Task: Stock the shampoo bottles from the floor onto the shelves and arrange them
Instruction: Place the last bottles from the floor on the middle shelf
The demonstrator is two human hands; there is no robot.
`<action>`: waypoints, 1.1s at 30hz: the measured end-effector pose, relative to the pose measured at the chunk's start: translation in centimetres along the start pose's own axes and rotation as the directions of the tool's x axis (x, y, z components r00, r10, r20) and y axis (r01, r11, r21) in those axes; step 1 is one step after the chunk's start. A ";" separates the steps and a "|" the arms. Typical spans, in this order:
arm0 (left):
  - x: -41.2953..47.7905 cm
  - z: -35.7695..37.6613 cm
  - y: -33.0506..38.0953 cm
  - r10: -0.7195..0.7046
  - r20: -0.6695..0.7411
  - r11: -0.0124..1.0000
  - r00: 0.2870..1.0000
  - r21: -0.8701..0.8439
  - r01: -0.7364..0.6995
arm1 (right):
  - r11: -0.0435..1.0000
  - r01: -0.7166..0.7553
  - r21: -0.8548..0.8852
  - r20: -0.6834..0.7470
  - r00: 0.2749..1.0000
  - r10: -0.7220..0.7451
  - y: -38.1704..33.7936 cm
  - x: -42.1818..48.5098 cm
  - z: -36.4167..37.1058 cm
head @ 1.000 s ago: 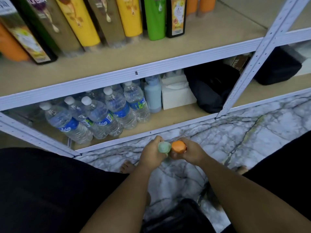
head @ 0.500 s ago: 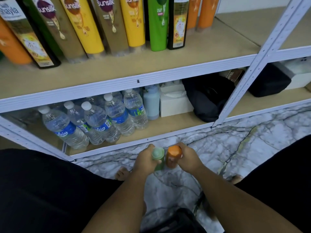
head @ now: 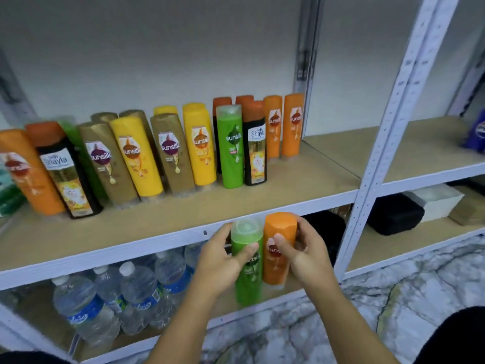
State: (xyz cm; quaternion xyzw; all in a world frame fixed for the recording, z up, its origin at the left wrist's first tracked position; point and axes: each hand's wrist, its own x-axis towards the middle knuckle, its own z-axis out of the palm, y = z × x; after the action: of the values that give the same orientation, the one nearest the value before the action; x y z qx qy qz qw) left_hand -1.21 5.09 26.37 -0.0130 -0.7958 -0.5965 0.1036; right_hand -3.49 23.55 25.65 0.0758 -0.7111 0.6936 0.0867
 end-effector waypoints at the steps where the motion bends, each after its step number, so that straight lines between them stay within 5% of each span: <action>1: 0.7 -0.3 2.3 0.059 -0.021 0.998 0.998 -0.024 -0.059 | 0.998 0.055 0.017 -0.022 0.998 -0.054 -1.9 1.1 -0.2; 8: 6.9 -0.9 13.8 0.391 -0.179 0.915 0.903 -0.034 -0.403 | 0.949 0.308 0.064 -0.040 0.951 -0.306 -12.2 7.9 -0.5; 19: 13.5 2.3 13.5 0.295 -0.249 0.954 0.923 0.127 -0.271 | 0.966 0.247 -0.077 0.021 0.969 -0.246 -10.6 14.8 -1.3; 25: 13.2 2.2 10.3 0.239 -0.116 0.962 0.964 0.163 -0.219 | 0.969 0.143 -0.202 0.214 0.972 -0.098 -6.9 14.6 -2.4; 33: 12.8 3.6 5.8 0.145 -0.091 0.953 0.985 0.279 -0.114 | 0.956 0.070 -0.284 0.197 0.980 -0.014 -1.8 14.6 -4.5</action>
State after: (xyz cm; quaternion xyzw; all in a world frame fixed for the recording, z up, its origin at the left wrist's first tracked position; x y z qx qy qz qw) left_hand -13.44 8.89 33.20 -0.0179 -0.8608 -0.4729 0.1871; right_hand -17.19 28.14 30.85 0.1444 -0.8082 0.5694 0.0423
